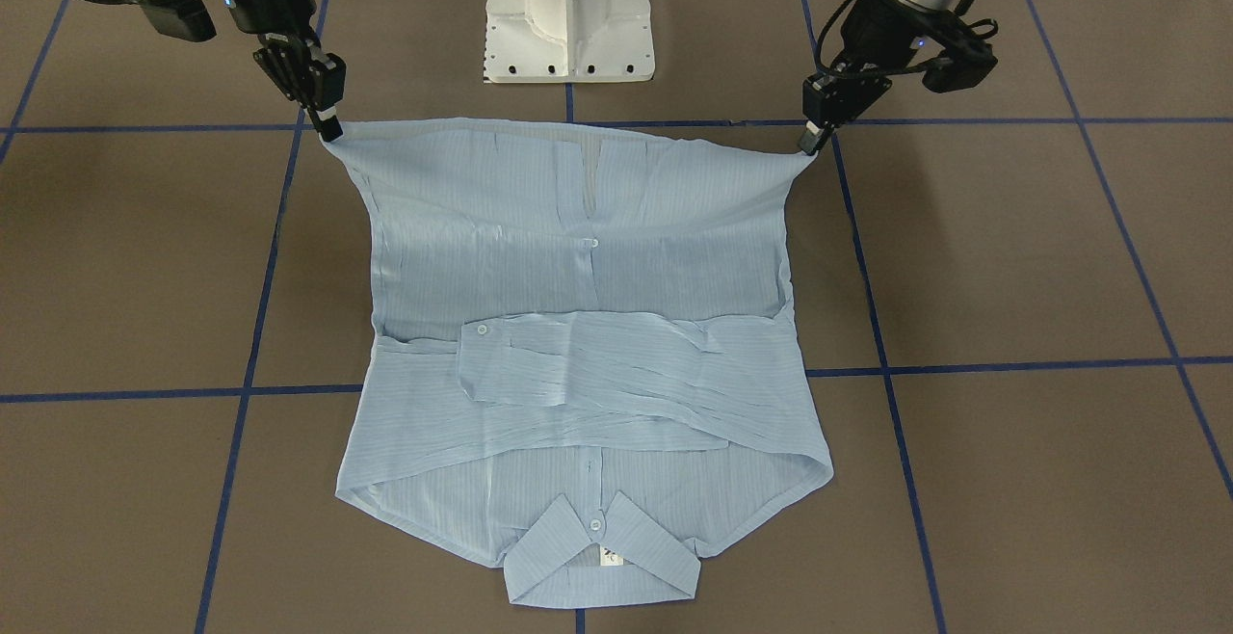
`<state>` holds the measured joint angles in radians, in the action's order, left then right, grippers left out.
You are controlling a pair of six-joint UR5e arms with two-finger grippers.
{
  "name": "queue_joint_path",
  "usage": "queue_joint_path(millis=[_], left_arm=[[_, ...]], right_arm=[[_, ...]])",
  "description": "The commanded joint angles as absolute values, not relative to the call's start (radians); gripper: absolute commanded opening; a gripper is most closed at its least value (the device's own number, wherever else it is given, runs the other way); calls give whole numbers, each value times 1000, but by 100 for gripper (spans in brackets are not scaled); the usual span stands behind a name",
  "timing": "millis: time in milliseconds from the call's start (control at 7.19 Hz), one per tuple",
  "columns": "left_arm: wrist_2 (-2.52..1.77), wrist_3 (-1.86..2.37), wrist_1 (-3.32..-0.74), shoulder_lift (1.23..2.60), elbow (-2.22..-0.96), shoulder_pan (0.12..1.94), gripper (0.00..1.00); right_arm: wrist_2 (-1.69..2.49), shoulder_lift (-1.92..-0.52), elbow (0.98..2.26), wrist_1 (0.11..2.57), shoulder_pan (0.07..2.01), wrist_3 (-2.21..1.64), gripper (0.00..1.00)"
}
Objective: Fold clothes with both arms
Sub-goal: 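Lift the hem with both grippers and fold it toward the collar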
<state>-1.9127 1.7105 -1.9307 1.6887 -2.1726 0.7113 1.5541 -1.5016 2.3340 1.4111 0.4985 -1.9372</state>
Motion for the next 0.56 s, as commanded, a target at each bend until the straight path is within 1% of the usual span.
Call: queue_joint_path(millis=[0,139,278,417], left_arm=[[-1970,1649,-1940,1751,-2059,782,0],[-1965,1640,-1944,1858,-1933,791,0],[-1967,1597,-1945,1941,-1831,822,0],[-1965,1588,-1948,1978,-1771,831,0]], right_arm=[[1620,-1420,2243,1411,581,-1936,0],[1621,-1338,2144,1411,606,-1934,0],[1624,-1275,2059,1411,632,-1931,0],[1632,-1234,2002,1410,647,-1930,0]])
